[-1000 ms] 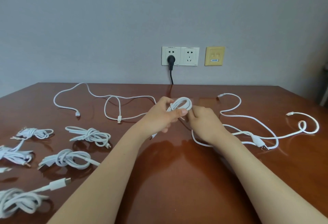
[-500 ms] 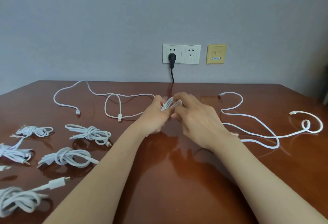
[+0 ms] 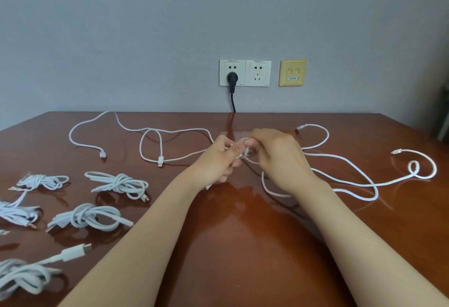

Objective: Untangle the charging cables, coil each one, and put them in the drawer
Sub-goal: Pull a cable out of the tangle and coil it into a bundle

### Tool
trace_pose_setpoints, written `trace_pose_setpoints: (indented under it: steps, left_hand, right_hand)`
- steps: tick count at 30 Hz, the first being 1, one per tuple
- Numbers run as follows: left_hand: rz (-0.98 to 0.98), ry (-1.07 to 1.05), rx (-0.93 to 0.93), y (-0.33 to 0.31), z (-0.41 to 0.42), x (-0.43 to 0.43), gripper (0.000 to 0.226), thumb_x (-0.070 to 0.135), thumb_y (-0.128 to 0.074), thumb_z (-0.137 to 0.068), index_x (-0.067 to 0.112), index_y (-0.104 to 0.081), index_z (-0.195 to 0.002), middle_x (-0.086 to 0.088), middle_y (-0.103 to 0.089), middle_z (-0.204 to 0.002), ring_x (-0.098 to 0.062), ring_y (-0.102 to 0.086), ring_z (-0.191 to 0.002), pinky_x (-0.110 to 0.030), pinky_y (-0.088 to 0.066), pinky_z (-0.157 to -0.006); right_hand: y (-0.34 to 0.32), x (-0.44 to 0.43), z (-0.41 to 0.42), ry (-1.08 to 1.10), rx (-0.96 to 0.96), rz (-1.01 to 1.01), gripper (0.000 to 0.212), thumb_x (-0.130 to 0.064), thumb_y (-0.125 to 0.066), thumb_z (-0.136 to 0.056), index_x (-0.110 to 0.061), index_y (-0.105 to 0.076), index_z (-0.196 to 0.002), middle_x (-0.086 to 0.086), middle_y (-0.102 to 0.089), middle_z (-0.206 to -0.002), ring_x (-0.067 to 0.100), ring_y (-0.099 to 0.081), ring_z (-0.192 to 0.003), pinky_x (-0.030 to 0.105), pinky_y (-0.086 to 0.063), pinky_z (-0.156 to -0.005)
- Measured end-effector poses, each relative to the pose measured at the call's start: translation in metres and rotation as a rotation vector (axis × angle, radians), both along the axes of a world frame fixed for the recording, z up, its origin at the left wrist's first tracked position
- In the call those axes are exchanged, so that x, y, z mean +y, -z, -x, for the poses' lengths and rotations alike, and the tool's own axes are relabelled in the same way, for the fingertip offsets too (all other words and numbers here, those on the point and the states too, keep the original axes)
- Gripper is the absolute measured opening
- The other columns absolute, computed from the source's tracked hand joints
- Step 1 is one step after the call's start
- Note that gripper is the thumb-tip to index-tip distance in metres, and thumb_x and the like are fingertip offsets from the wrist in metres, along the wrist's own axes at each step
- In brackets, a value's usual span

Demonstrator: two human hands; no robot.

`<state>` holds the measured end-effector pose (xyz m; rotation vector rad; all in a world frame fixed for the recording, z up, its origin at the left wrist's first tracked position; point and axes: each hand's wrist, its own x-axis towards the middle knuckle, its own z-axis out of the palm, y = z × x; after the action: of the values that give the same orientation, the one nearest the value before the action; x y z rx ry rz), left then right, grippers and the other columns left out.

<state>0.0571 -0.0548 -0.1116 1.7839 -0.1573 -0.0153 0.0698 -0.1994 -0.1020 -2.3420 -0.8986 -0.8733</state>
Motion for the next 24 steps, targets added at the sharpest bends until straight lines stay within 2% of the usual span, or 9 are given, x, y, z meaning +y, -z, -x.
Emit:
trace_pose_setpoints:
  steps: [4, 6, 8, 10, 13, 16, 19, 21, 24]
  left_hand:
    - [-0.021, 0.047, -0.012, 0.000, 0.000, 0.002, 0.026, 0.040, -0.045, -0.094, 0.016, -0.037, -0.089, 0.005, -0.039, -0.060, -0.005, -0.024, -0.041, -0.017, -0.018, -0.040]
    - [-0.051, 0.089, -0.003, 0.001, 0.002, 0.003, 0.028, 0.041, -0.048, -0.090, 0.015, -0.038, -0.091, 0.005, -0.040, -0.061, -0.004, -0.026, -0.040, -0.015, -0.020, -0.039]
    - [-0.129, 0.125, 0.001, 0.001, 0.004, 0.003, 0.031, 0.042, -0.056, -0.082, 0.019, -0.037, -0.089, 0.005, -0.043, -0.062, -0.004, -0.027, -0.042, -0.015, -0.022, -0.040]
    - [-0.256, 0.137, -0.022, 0.000, 0.005, 0.003, 0.031, 0.035, -0.063, -0.083, 0.020, -0.037, -0.089, 0.005, -0.045, -0.063, -0.003, -0.032, -0.041, -0.015, -0.024, -0.041]
    - [-0.407, 0.147, -0.059, -0.001, 0.007, 0.001, 0.027, 0.033, -0.061, -0.088, 0.018, -0.039, -0.093, 0.005, -0.047, -0.067, 0.003, -0.040, -0.039, -0.011, -0.029, -0.043]
    - [-0.481, 0.145, -0.067, 0.001, 0.007, 0.001, 0.034, 0.038, -0.059, -0.088, 0.013, -0.041, -0.103, 0.005, -0.049, -0.073, 0.000, -0.042, -0.052, -0.019, -0.031, -0.052]
    - [-0.519, 0.205, -0.028, 0.000, 0.007, 0.000, 0.040, 0.038, -0.061, -0.088, 0.009, -0.042, -0.108, 0.000, -0.052, -0.084, -0.007, -0.044, -0.067, -0.024, -0.034, -0.060]
    - [-0.517, 0.270, -0.016, -0.003, 0.009, -0.003, 0.032, 0.032, -0.060, -0.089, 0.012, -0.043, -0.107, -0.002, -0.051, -0.087, -0.005, -0.045, -0.064, -0.019, -0.035, -0.056]
    - [-0.450, 0.349, 0.007, -0.010, 0.016, -0.005, 0.028, 0.023, -0.056, -0.093, 0.010, -0.046, -0.115, 0.003, -0.045, -0.070, -0.002, -0.037, -0.047, -0.015, -0.027, -0.043]
  right_hand:
    - [-0.006, -0.005, 0.000, -0.057, 0.203, -0.040, 0.033, -0.013, -0.051, -0.093, -0.023, -0.042, -0.063, -0.008, -0.046, -0.059, 0.020, -0.047, -0.061, 0.031, -0.037, -0.061]
    - [-0.010, -0.008, -0.001, -0.086, 0.347, -0.080, 0.039, -0.015, -0.051, -0.094, -0.032, -0.045, -0.059, -0.011, -0.050, -0.057, 0.009, -0.047, -0.058, 0.023, -0.036, -0.060]
    - [-0.011, -0.011, 0.000, -0.101, 0.420, -0.097, 0.037, -0.015, -0.052, -0.093, -0.034, -0.050, -0.061, -0.012, -0.055, -0.060, 0.007, -0.051, -0.061, 0.023, -0.039, -0.062]
    - [-0.011, -0.011, 0.000, -0.096, 0.446, -0.070, 0.030, -0.014, -0.053, -0.092, -0.027, -0.058, -0.066, -0.012, -0.059, -0.063, 0.011, -0.055, -0.065, 0.027, -0.044, -0.067]
    - [-0.009, -0.013, -0.001, -0.072, 0.467, -0.026, 0.021, -0.017, -0.053, -0.091, -0.022, -0.064, -0.074, -0.009, -0.061, -0.064, 0.016, -0.059, -0.070, 0.035, -0.049, -0.070]
    - [-0.010, -0.014, -0.001, -0.097, 0.475, -0.050, 0.016, -0.021, -0.060, -0.087, -0.018, -0.069, -0.074, -0.006, -0.062, -0.063, 0.015, -0.057, -0.066, 0.037, -0.049, -0.068]
    - [-0.013, -0.016, 0.000, -0.102, 0.488, -0.073, 0.011, -0.031, -0.070, -0.074, -0.020, -0.072, -0.069, 0.001, -0.066, -0.067, 0.019, -0.055, -0.064, 0.037, -0.046, -0.062]
    - [-0.015, -0.017, 0.003, -0.116, 0.477, -0.091, 0.015, -0.037, -0.071, -0.065, -0.023, -0.074, -0.068, 0.003, -0.067, -0.068, 0.022, -0.058, -0.067, 0.039, -0.049, -0.063]
    - [-0.017, -0.015, 0.009, -0.129, 0.394, -0.045, 0.006, -0.030, -0.072, -0.069, -0.025, -0.075, -0.069, -0.001, -0.067, -0.070, 0.018, -0.059, -0.070, 0.036, -0.049, -0.066]
